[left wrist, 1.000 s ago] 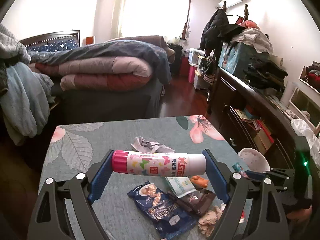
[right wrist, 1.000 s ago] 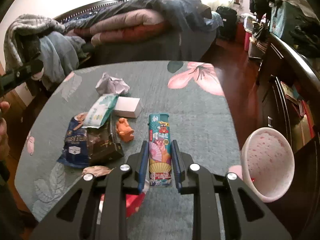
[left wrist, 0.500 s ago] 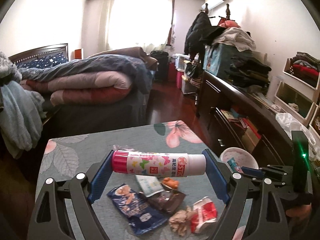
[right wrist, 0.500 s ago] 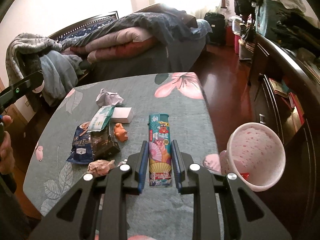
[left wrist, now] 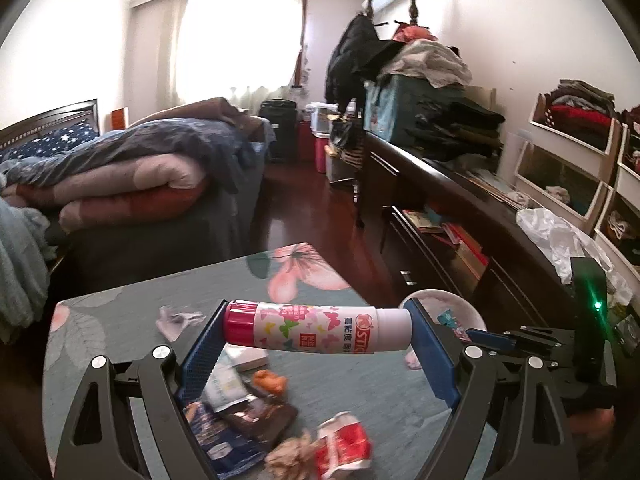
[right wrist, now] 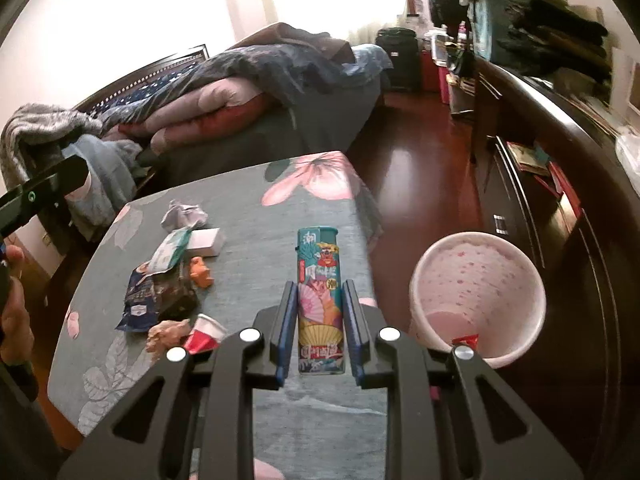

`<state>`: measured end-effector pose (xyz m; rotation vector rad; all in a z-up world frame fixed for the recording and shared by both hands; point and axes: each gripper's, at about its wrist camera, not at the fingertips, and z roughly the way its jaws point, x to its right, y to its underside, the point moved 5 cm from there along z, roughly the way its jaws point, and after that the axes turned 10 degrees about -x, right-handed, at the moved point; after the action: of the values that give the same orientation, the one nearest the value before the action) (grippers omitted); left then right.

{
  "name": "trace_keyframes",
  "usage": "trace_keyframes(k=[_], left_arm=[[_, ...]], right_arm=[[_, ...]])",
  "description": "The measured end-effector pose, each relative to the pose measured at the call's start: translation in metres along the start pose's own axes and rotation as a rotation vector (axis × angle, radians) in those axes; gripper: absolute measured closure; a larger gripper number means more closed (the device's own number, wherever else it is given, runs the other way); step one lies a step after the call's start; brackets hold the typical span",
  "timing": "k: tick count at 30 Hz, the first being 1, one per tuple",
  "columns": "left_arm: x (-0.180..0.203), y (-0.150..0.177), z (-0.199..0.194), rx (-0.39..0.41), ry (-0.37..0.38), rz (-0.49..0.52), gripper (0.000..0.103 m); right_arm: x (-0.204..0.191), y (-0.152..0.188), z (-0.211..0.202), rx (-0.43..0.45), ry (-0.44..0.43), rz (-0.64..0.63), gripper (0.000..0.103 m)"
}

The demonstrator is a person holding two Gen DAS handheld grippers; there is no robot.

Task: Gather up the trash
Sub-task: 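Carry the glue stick and candy tube to the wastebasket and release both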

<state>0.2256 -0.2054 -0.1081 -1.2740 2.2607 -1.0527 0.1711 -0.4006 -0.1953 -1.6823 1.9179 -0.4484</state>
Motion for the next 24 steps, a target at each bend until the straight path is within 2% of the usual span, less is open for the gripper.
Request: trace_keyframes(k=[10,24], left_arm=[[0.045,-0.013,0.031,-0.03,0.06,0.062,0.017],[0.099,-0.03,0.083,-0.078,0.141,0.149,0.017]], right_arm=[[0.05,0.003,-0.006,0.021,0.034,0.086,0.079],[0.119,0.008,0.006,0.026,0.097,0.222,0.079]])
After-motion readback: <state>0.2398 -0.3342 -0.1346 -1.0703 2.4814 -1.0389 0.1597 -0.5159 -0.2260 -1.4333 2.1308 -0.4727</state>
